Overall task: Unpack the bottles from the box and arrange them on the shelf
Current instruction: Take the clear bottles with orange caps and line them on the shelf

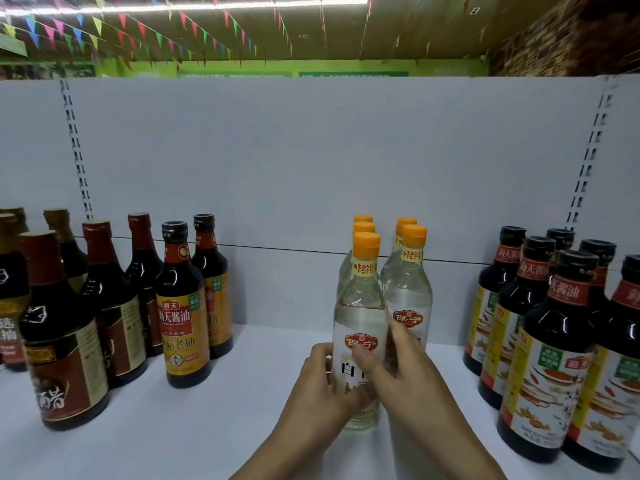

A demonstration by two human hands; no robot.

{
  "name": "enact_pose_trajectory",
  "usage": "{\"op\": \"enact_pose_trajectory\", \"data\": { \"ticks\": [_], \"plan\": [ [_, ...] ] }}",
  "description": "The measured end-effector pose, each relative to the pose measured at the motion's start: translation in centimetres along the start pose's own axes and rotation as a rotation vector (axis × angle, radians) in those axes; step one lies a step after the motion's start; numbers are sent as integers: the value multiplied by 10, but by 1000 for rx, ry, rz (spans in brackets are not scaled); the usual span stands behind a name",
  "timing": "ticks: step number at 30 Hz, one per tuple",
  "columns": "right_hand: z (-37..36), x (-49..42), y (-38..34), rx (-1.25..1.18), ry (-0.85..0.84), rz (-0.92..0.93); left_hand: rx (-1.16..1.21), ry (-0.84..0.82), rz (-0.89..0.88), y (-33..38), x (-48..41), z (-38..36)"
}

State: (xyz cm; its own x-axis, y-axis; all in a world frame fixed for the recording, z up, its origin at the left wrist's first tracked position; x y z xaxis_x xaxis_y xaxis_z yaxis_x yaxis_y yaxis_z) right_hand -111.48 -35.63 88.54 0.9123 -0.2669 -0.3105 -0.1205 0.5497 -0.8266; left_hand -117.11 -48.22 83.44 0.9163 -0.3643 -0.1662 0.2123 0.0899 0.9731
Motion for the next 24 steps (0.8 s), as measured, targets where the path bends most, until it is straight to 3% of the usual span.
{"op": "enact_pose_trajectory", "data": {
  "ticks": [24],
  "plan": [
    [-6, 1, 9, 87, -2, -17, -85, 44, -32, -10, -4, 4]
  ]
}}
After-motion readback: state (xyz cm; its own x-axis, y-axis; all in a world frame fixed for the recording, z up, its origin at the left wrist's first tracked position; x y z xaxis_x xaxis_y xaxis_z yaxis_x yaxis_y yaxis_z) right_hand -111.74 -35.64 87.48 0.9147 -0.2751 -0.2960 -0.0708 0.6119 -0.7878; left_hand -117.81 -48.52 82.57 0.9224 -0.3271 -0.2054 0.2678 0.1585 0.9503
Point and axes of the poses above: each hand's wrist, its own x-axis away from the middle knuckle, its own z-axis out of the back of the hand, y = z × x, the point moved 10 cm from there along -x, towards the middle knuckle, and after that the axes turned 2 degrees about x, right-handed, at the moved point
